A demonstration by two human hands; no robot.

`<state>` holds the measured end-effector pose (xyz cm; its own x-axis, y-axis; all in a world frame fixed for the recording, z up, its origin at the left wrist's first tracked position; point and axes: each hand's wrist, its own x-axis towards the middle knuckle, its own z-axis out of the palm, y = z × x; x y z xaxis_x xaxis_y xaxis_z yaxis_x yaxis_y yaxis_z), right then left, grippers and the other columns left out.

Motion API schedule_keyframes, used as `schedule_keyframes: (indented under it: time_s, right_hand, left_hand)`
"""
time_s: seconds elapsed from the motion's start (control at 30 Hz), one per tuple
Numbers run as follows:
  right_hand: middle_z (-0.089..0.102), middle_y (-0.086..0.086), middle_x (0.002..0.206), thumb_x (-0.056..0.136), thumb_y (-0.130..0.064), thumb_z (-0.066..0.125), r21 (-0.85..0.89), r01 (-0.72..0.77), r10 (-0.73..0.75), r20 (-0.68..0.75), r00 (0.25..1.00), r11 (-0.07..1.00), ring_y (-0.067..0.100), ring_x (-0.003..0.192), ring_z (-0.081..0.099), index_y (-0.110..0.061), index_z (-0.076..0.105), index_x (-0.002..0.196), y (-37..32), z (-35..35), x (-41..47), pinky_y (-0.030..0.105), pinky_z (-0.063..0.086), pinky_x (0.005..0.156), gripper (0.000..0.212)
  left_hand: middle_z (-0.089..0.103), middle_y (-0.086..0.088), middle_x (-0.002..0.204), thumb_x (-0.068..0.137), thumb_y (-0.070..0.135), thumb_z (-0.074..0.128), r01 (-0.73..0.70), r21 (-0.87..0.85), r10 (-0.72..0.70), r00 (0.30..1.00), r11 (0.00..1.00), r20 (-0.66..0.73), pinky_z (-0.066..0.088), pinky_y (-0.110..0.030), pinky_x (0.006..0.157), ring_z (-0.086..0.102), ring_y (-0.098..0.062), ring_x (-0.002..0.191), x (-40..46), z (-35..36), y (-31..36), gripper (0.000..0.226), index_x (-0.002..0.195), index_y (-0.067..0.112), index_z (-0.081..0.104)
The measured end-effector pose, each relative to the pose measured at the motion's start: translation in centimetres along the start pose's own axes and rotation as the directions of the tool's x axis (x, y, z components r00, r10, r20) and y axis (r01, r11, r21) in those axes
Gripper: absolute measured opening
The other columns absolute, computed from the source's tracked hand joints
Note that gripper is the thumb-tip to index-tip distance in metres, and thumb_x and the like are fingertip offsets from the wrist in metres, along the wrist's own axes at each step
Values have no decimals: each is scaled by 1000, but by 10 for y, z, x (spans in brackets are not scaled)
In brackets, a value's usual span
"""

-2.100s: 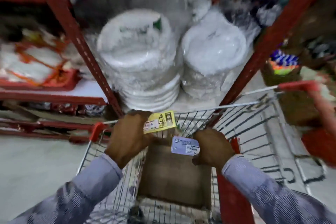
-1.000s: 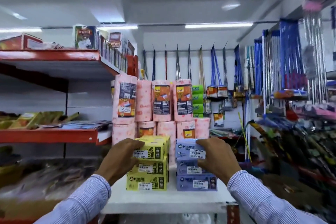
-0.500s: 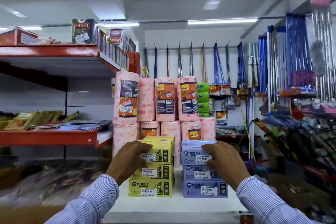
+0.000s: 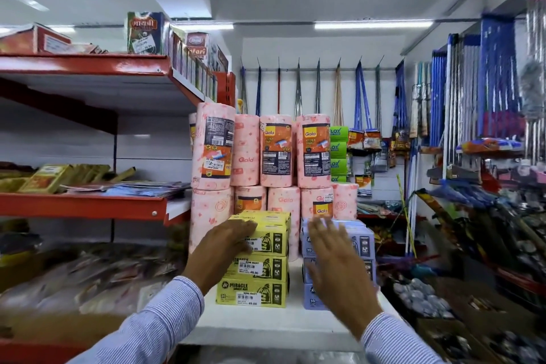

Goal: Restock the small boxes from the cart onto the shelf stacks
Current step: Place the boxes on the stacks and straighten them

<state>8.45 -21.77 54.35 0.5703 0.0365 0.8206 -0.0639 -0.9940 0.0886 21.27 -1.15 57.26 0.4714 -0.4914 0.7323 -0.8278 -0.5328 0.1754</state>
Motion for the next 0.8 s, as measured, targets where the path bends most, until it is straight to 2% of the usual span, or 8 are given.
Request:
schedule_keyframes:
  time_s: [0.03, 0.1, 0.17, 0.23, 0.37, 0.6, 0.7, 0.8]
  right_hand:
    - [20, 10, 159, 89, -33, 64, 35, 57, -57, -7, 998, 998, 28, 148, 14, -12, 19, 151, -15, 9, -3, 46, 11, 123, 80]
    - [-4, 8, 163, 94, -37, 49, 79, 118, -118, 1, 993, 990, 27, 150, -6, -15, -1, 154, -41, 27, -6, 45, 0, 119, 80]
    - [-7, 7, 163, 94, -40, 46, 52, 138, -139, 23, 990, 989, 26, 150, -8, -13, -3, 153, -60, 42, -5, 44, -1, 116, 81]
    - [-7, 6, 164, 96, -40, 43, 66, 128, -131, 42, 990, 990, 25, 150, -7, -13, -2, 153, -69, 55, -1, 45, 1, 115, 78]
    - [-10, 5, 164, 98, -38, 39, 92, 99, -107, 79, 991, 991, 22, 149, -11, -13, -6, 153, -76, 76, 7, 45, 3, 116, 74]
    - [-8, 5, 164, 99, -36, 37, 109, 91, -103, 109, 989, 990, 21, 150, -10, -13, -3, 153, -75, 83, 8, 45, 6, 117, 72]
    - [-12, 4, 163, 100, -35, 35, 108, 104, -116, 102, 988, 989, 20, 149, -12, -13, -5, 153, -73, 78, 6, 44, 5, 117, 71]
    - [-6, 6, 164, 100, -34, 34, 88, 101, -107, 63, 992, 991, 22, 150, -7, -12, -2, 153, -62, 64, -3, 44, 6, 117, 68]
  left_hand:
    - [59, -8, 139, 85, 15, 72, -60, 97, 64, 997, 994, -40, 38, -36, 109, 55, -26, 127, -4, 5, -2, 52, 134, 17, 55]
    - [38, -10, 153, 91, 25, 62, -155, 304, 194, 975, 940, -104, 24, -42, 118, 36, -27, 143, -14, 15, -8, 59, 144, 14, 40]
    - [12, -10, 162, 98, 28, 44, -159, 361, 213, 970, 919, -115, 9, -48, 122, 7, -26, 151, -24, 21, -18, 62, 153, 14, 20]
    - [0, -10, 165, 98, 22, 43, -140, 380, 188, 978, 914, -91, 3, -52, 119, -4, -27, 152, -33, 26, -28, 68, 154, 12, 6]
    - [-4, -10, 165, 100, 22, 41, -140, 426, 166, 986, 894, -24, 6, -55, 118, -5, -28, 151, -44, 29, -45, 68, 154, 11, 1]
    - [-5, -8, 165, 101, 30, 28, -147, 412, 165, 986, 899, -9, 4, -49, 119, -8, -22, 151, -45, 30, -49, 62, 154, 12, 0]
    - [-4, -8, 165, 101, 29, 26, -145, 406, 162, 987, 902, -8, 5, -50, 119, -7, -22, 152, -46, 27, -46, 61, 154, 11, 2]
    - [-5, -8, 165, 101, 29, 26, -166, 369, 181, 983, 914, -6, 5, -50, 118, -7, -22, 152, -47, 28, -34, 61, 154, 12, 1]
